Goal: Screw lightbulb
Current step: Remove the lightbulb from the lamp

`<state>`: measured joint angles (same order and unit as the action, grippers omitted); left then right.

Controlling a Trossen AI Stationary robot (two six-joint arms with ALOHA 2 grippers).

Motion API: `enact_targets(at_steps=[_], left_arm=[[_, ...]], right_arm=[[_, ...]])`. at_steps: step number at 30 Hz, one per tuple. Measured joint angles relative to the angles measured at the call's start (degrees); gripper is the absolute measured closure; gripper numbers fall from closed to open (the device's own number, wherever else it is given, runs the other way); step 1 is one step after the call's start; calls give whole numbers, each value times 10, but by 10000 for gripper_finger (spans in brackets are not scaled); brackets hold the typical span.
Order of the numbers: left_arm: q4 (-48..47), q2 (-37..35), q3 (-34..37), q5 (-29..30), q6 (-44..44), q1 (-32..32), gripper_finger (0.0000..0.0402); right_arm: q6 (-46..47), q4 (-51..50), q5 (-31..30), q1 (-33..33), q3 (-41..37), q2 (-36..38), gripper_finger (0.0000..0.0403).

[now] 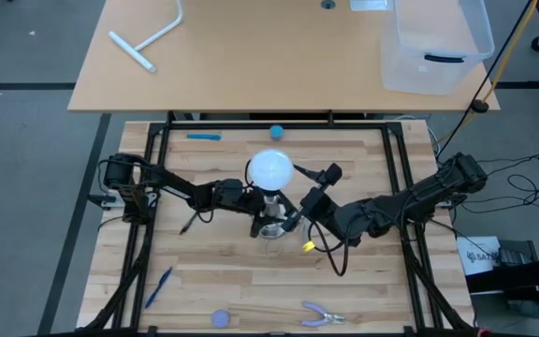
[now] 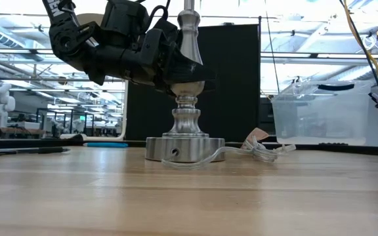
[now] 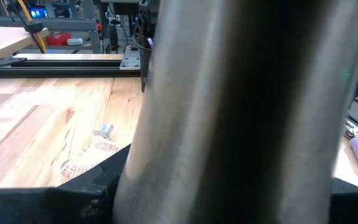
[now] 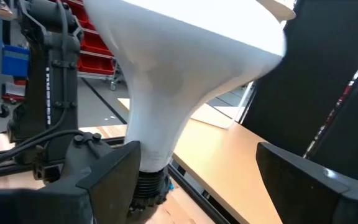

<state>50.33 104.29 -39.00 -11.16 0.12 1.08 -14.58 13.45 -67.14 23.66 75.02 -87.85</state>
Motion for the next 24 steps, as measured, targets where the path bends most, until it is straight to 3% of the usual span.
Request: enact_targets(at_steps=[4,16,24], left_arm=[[0,0,0,0,0,0,144],[0,0,0,0,0,0,144],[2,0,0,0,0,0,144]], right_arm=[[0,-1,-24,1,0,0,90],[0,-1,-15,30,0,0,90],[84,4,10,29,0,-20,90]])
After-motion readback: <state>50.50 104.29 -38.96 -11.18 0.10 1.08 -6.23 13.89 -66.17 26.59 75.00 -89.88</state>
